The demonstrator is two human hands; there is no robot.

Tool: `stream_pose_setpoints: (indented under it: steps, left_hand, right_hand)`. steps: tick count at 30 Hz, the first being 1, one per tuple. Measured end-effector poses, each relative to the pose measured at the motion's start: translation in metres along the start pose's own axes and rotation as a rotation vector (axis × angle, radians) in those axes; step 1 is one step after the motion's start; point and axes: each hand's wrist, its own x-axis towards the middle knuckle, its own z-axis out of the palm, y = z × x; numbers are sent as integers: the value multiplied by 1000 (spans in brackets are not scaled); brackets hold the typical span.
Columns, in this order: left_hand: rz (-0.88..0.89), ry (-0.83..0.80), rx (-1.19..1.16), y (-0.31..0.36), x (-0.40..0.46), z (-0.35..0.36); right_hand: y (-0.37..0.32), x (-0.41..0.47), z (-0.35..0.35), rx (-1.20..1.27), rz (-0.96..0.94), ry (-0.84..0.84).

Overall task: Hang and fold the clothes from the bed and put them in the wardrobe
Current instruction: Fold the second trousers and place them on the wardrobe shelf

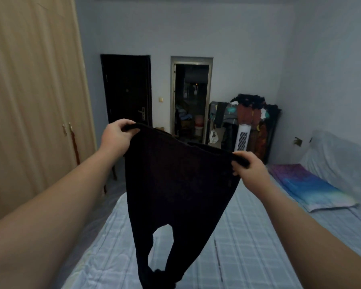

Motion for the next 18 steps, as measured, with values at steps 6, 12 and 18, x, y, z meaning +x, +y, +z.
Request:
stream_pose_setpoints:
  steps: [6,12,18]
  left_hand:
    - [100,-27,-28,48,23,-8]
    - [105,7,-187,76,32,-10]
    - [122,-260,-161,83,49,-39]
  right_hand:
    - [-47,45,-24,305,129,256]
    - [-86,69,-44,442,136,294]
    - [-97,79,-74,440,96,187]
